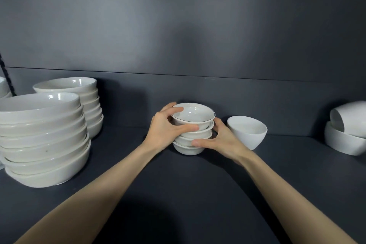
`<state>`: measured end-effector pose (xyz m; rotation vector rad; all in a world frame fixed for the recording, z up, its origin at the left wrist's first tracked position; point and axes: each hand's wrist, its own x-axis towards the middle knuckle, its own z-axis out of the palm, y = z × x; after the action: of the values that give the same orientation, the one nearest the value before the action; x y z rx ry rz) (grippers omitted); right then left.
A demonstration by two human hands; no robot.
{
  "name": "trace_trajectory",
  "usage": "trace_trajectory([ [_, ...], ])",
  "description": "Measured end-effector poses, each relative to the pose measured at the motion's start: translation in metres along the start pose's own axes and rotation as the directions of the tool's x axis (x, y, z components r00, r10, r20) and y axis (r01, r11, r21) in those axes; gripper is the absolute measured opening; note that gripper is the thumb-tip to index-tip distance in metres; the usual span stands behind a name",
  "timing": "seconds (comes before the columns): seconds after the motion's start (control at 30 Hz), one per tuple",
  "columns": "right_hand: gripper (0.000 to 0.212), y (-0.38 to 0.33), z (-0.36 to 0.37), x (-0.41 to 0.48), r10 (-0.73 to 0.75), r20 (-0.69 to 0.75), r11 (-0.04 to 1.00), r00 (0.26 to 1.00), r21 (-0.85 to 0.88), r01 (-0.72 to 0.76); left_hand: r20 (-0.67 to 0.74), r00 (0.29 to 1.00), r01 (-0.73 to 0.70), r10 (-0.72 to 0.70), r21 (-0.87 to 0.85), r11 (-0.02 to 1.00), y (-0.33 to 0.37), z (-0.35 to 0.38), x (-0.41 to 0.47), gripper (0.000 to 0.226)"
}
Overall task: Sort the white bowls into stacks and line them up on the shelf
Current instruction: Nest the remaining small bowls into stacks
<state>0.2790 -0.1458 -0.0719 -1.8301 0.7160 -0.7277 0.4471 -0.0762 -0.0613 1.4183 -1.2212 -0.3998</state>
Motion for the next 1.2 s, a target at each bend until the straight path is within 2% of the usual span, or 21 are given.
trace_trajectory([
  [0.17, 0.071, 0.0, -0.001, -0.001, -0.006, -0.003, 1.0, 1.0, 0.003, 0.006, 0.057, 0.998, 0.0, 0.001, -0.024, 1.0, -0.002, -0.002, -0.001, 0.103],
  [0.27, 0.072, 0.002, -0.001, 0.001, -0.012, -0.012, 1.0, 1.0, -0.022, 0.012, 0.11, 0.994, -0.003, 0.005, -0.024, 1.0, -0.005, -0.004, -0.002, 0.101],
  [0.33, 0.063, 0.003, -0.002, 0.001, -0.013, -0.004, 0.999, 1.0, -0.037, 0.013, 0.148, 0.989, 0.025, -0.019, -0.04, 0.999, -0.007, -0.007, -0.003, 0.099],
  [0.4, 0.051, 0.003, -0.003, 0.001, -0.017, 0.027, 0.999, 1.0, -0.051, 0.018, 0.168, 0.985, 0.056, -0.045, -0.061, 0.997, -0.011, -0.009, -0.004, 0.113],
  [0.47, 0.054, 0.004, -0.003, 0.001, -0.015, 0.055, 0.996, 0.998, -0.082, 0.02, 0.196, 0.978, 0.096, -0.077, -0.086, 0.992, -0.014, -0.01, -0.005, 0.131],
  [0.5, 0.058, 0.005, -0.002, 0.002, -0.011, 0.055, 0.995, 0.998, -0.101, 0.016, 0.206, 0.975, 0.106, -0.083, -0.106, 0.989, -0.014, -0.011, -0.005, 0.131],
  [0.67, 0.076, 0.008, -0.001, 0.006, 0.026, -0.004, 0.99, 1.0, -0.137, -0.027, 0.16, 0.986, 0.078, -0.05, -0.176, 0.981, -0.016, -0.008, -0.005, 0.105],
  [0.8, 0.071, 0.006, -0.001, 0.005, 0.021, -0.007, 0.987, 1.0, -0.16, -0.021, 0.162, 0.986, 0.067, -0.043, -0.151, 0.986, -0.015, -0.008, -0.006, 0.066],
  [1.0, 0.058, 0.004, -0.003, 0.005, 0.018, 0.023, 0.993, 1.0, -0.12, -0.015, 0.177, 0.984, 0.056, -0.03, -0.144, 0.988, -0.017, -0.01, 0.001, 0.063],
  [1.13, 0.079, 0.006, -0.005, 0.006, 0.053, 0.009, 0.995, 0.999, -0.09, -0.052, 0.191, 0.981, 0.068, -0.047, -0.108, 0.992, -0.014, -0.012, 0.001, 0.062],
  [1.2, 0.081, 0.005, -0.004, 0.006, 0.051, 0.011, 0.996, 0.999, -0.079, -0.05, 0.2, 0.979, 0.064, -0.044, -0.091, 0.994, -0.013, -0.012, 0.001, 0.059],
])
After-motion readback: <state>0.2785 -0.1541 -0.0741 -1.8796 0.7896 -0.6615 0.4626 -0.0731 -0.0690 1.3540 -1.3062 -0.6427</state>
